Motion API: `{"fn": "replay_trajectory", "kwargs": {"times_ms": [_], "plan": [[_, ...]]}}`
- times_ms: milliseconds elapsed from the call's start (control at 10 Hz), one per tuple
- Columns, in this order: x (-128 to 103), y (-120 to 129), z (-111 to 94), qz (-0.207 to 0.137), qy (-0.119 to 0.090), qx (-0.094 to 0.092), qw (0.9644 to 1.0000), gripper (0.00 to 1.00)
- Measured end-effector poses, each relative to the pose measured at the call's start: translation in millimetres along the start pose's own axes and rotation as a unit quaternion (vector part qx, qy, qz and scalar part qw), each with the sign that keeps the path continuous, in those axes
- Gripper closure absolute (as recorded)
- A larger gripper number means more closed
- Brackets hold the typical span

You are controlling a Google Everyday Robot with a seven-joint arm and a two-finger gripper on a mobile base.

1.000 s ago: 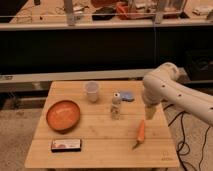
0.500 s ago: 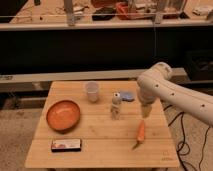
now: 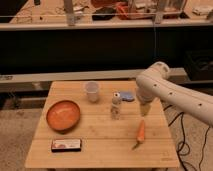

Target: Knock the bottle over

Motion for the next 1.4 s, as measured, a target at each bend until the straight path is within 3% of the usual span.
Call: {"fn": "replay_trajectory", "kwargs": {"times_ms": [1200,1400], "plan": [[-13,-18,7,-0.016,-0.005,0.021,0.9996,0.20],[-17,-20,10,-0.020,-0.005,0.025,0.9995,0.24]]}}
